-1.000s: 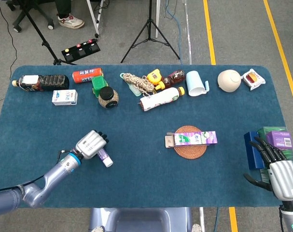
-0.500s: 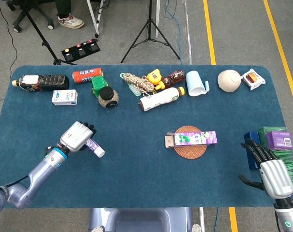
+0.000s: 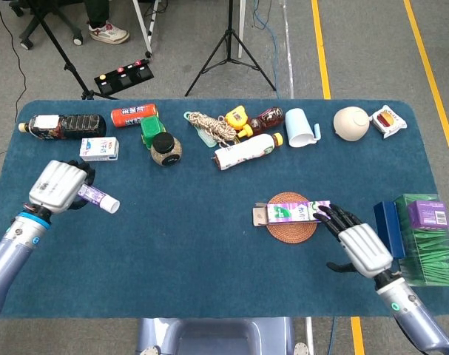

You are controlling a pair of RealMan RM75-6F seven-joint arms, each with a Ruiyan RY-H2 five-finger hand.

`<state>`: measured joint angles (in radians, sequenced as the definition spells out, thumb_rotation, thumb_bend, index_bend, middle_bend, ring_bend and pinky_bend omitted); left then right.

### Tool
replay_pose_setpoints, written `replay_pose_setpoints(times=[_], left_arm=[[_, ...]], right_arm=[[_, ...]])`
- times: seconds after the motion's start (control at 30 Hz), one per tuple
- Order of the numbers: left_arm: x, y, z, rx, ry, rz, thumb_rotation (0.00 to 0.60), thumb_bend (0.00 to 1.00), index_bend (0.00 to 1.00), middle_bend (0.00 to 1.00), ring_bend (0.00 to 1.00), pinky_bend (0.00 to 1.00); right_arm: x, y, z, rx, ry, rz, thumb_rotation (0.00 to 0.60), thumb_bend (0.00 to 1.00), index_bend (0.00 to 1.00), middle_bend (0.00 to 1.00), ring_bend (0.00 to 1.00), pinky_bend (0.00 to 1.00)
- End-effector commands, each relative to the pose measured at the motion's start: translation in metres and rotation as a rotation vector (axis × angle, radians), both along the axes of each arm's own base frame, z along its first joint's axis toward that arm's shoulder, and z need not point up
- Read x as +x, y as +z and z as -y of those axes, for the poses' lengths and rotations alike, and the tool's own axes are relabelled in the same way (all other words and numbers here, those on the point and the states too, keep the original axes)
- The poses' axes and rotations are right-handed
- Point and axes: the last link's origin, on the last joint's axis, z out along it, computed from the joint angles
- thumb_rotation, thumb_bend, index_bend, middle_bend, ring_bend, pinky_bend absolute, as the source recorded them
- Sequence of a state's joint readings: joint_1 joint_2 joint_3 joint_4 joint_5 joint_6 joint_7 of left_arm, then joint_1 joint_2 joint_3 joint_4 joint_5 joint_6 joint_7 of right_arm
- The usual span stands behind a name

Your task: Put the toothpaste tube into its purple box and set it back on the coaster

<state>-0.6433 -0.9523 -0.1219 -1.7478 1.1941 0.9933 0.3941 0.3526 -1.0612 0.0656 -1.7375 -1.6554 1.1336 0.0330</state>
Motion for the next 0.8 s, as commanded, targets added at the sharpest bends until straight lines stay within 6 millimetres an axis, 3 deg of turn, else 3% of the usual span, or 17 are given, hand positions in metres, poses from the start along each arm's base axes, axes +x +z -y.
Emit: replay_pose_setpoints(times=[0.03,0.23,0.43,0.8], left_arm=[[0.001,0.015,0.003,0.023,0.036,0.029,0.6,0.27,0.6,0.42,0.42,0.58],[-0.005,0.029,0.004,0.027,0.065,0.035,0.6,0.27,0.6,0.42,0.42,0.58],[-0.013,0.033,0.002,0.027,0.082,0.043,0.6,0.27,0.6,0.42,0.42,0.58],[-0.029,0.036,0.003,0.021,0.109,0.061,0.6,0.27,0.6,0.42,0.42,0.58]], right_arm=[[0.024,-0.024,0.028,0.088,0.016,-0.046,0.6,0.0,0.06,0.02,0.0,0.11],[0.039,-0.059,0.057,0.113,-0.015,-0.085,0.6,0.0,0.06,0.03,0.0,0.11],[0.051,-0.081,0.083,0.077,-0.042,-0.117,0.6,0.0,0.07,0.06,0.01,0.11],[0.047,-0.088,0.108,0.04,-0.119,-0.229,0.6,0.0,0.11,0.12,0.08,0.16]])
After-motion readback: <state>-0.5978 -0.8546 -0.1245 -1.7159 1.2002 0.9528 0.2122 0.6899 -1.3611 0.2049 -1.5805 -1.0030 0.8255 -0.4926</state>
